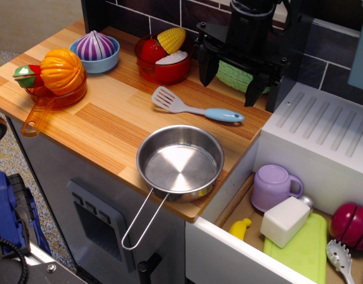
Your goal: Put spatula in pan
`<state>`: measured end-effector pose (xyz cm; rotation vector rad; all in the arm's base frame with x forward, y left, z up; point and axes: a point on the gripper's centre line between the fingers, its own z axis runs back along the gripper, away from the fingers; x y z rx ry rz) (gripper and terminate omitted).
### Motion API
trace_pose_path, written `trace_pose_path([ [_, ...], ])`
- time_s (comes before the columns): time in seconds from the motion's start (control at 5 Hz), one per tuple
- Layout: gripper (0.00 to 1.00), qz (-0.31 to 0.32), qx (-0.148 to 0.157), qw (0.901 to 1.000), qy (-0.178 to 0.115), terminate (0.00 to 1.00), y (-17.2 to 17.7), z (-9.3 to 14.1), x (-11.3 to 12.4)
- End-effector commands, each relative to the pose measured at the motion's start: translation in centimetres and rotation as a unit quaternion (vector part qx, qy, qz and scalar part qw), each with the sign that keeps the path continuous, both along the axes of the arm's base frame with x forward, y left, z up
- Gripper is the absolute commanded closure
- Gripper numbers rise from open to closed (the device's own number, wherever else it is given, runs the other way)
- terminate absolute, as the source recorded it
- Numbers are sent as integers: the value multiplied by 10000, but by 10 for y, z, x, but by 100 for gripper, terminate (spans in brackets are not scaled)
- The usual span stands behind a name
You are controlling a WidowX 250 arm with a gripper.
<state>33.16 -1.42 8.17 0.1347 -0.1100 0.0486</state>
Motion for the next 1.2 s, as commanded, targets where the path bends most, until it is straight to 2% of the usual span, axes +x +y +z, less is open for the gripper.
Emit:
trace_pose_path([
  [0.0, 0, 0, 0, 10000, 0, 0, 0, 0, 0],
  [0.2, 0, -1004, 14, 9949, -89, 0, 0, 1, 4],
  [0.4, 0, -2039, 260, 9777, -438, 0, 3, -4, 12],
  [0.6, 0, -2832, 251, 9559, -741, 0, 6, -15, 16],
  [0.8, 0, -3203, 166, 9440, -778, 0, 7, -22, 20],
  [1.0, 0, -3342, 133, 9390, -804, 0, 10, -28, 24],
])
